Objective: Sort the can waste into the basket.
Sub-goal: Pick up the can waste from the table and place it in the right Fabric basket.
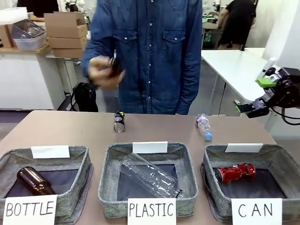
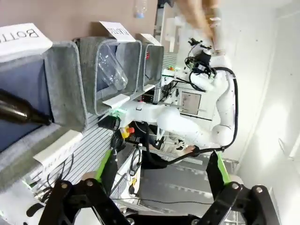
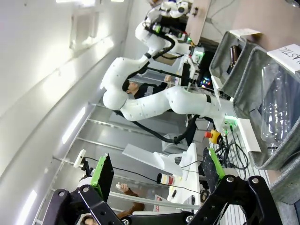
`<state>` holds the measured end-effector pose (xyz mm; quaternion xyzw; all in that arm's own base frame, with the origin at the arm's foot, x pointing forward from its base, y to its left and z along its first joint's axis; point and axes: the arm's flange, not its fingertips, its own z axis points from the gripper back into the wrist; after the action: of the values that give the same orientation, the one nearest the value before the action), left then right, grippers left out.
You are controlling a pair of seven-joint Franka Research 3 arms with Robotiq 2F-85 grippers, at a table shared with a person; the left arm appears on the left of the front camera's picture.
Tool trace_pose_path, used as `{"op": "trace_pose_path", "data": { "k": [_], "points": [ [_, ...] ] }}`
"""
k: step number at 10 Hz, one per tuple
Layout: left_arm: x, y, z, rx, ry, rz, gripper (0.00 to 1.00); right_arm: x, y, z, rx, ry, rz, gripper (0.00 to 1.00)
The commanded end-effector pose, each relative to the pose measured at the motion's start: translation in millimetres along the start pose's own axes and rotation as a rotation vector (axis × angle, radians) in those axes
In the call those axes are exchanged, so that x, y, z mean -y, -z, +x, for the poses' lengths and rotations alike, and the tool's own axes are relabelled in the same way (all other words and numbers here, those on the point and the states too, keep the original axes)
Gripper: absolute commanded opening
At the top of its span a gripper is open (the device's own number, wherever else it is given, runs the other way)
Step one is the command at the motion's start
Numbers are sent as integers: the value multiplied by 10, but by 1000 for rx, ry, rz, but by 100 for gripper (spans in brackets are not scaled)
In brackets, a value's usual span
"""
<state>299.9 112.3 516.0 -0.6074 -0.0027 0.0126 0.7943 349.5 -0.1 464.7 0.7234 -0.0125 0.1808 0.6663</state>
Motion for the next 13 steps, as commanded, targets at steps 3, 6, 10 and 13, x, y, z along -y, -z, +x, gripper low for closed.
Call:
{"op": "trace_pose_path", "data": {
  "k": [3,6,10,13],
  "points": [
    [205,-580,-744,37,56,46,100,0,-11,-2,-1,-29,-15,100],
    [39,-1087,-1199,101,47,-42,100,0,-11,-2,-1,-29,-15,100],
    [120,-838,-1011,50,50,6,100,0,-11,-2,-1,-29,-15,100],
    [320,-189,-443,35,5,45,100,0,-11,-2,-1,-29,-15,100]
  ]
}}
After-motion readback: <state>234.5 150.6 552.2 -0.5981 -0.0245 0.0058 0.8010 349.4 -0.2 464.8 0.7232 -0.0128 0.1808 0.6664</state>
